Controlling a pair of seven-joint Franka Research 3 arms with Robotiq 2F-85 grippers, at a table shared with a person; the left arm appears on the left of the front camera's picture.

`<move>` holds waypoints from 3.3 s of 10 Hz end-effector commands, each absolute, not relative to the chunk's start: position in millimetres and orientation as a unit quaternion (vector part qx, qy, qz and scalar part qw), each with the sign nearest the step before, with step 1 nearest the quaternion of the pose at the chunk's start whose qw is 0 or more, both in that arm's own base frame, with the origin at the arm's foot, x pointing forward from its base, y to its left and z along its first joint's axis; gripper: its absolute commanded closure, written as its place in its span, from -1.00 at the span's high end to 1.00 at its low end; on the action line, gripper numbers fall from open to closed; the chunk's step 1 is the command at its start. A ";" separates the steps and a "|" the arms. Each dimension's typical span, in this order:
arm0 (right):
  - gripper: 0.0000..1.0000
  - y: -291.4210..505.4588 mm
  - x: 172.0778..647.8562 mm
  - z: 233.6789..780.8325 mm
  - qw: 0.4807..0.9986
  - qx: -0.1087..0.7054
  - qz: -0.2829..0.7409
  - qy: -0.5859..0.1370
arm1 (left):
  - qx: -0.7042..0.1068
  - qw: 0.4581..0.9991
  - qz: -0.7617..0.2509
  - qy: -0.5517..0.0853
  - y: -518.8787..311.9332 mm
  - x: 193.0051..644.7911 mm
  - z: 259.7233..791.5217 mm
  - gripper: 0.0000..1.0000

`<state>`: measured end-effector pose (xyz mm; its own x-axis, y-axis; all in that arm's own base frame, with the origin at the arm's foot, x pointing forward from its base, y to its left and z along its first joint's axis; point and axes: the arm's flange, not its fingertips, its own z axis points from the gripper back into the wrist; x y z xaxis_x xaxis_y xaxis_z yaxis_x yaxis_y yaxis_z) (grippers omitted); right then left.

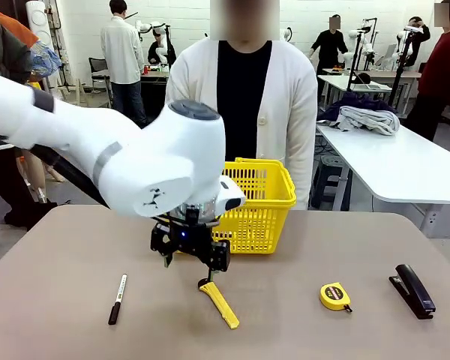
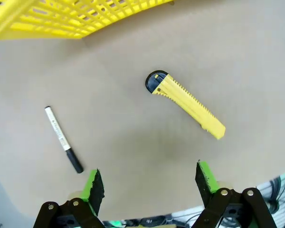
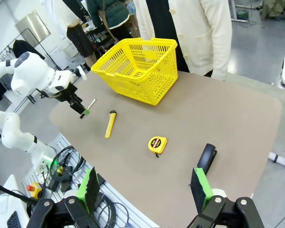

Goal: Place the items the person wants into the basket.
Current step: Pick up the item the person points to and place it in the Market Basket.

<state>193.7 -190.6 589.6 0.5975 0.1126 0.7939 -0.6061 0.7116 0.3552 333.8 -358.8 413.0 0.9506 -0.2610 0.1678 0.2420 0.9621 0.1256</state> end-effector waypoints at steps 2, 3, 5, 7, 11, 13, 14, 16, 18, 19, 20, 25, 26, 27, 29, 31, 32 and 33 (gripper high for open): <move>1.00 -189.6 195.3 588.5 0.830 0.321 0.220 -0.400 | 0.002 0.993 -0.063 -0.104 -369.7 363.6 387.2 1.00; 1.00 -189.6 195.3 588.5 0.830 0.321 0.220 -0.400 | -0.014 0.994 -0.049 -0.096 -372.4 372.8 379.2 1.00; 1.00 -189.6 195.3 588.5 0.830 0.321 0.220 -0.400 | -0.046 0.996 -0.036 -0.061 -379.2 383.1 367.6 1.00; 1.00 -189.6 195.3 588.5 0.830 0.321 0.220 -0.400 | -0.045 0.997 -0.028 -0.055 -385.3 389.0 359.8 1.00; 1.00 -189.6 195.3 588.5 0.830 0.321 0.220 -0.400 | -0.039 0.997 -0.044 -0.047 -378.4 389.4 358.6 1.00; 1.00 -189.6 195.3 588.5 0.830 0.321 0.220 -0.400 | -0.039 0.997 -0.044 -0.047 -378.4 389.4 358.6 1.00; 1.00 -189.6 195.3 588.5 0.830 0.321 0.220 -0.400 | -0.044 0.997 -0.041 -0.044 -377.5 389.7 360.1 1.00; 1.00 -189.6 195.3 588.5 0.830 0.321 0.220 -0.400 | -0.027 0.999 0.013 -0.031 -388.5 386.2 347.3 1.00; 1.00 -189.6 195.3 588.5 0.830 0.321 0.220 -0.400 | -0.005 0.998 0.055 -0.021 -399.5 387.7 335.6 1.00; 1.00 -189.6 195.3 588.5 0.830 0.321 0.220 -0.400 | 0.003 0.998 0.068 -0.017 -403.2 388.3 332.0 1.00; 1.00 -189.6 195.3 588.5 0.830 0.321 0.220 -0.400 | -0.004 0.997 0.075 -0.013 -406.3 388.7 330.4 1.00; 1.00 -189.6 195.3 588.5 0.830 0.321 0.220 -0.400 | -0.006 0.995 0.099 -0.007 -404.4 394.9 312.8 1.00; 1.00 -189.6 195.3 588.5 0.830 0.321 0.220 -0.400 | -0.008 0.995 0.102 -0.004 -402.9 395.8 309.5 1.00; 1.00 -189.6 195.3 588.5 0.830 0.321 0.220 -0.400 | -0.009 0.994 0.105 -0.003 -401.2 397.4 306.8 1.00; 1.00 -189.6 195.3 588.5 0.830 0.321 0.220 -0.400 | -0.022 0.995 0.094 -0.010 -400.1 397.0 308.4 -0.10; 1.00 -189.6 195.3 588.5 0.830 0.321 0.220 -0.400 | -0.022 0.995 0.097 -0.012 -400.1 396.5 311.2 -1.00; 1.00 -189.6 195.3 588.5 0.830 0.321 0.220 -0.400 | -0.021 0.995 0.098 -0.011 -400.1 396.8 311.0 -1.00; 1.00 -189.6 195.3 588.5 0.830 0.321 0.220 -0.400 | -0.022 0.995 0.098 -0.005 -400.4 397.3 310.2 -1.00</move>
<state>193.7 -190.7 589.6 0.5975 0.1125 0.7939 -0.6060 0.7117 0.3552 398.8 -397.3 311.2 0.9864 0.1640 -0.0066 -0.1641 0.9859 -0.0315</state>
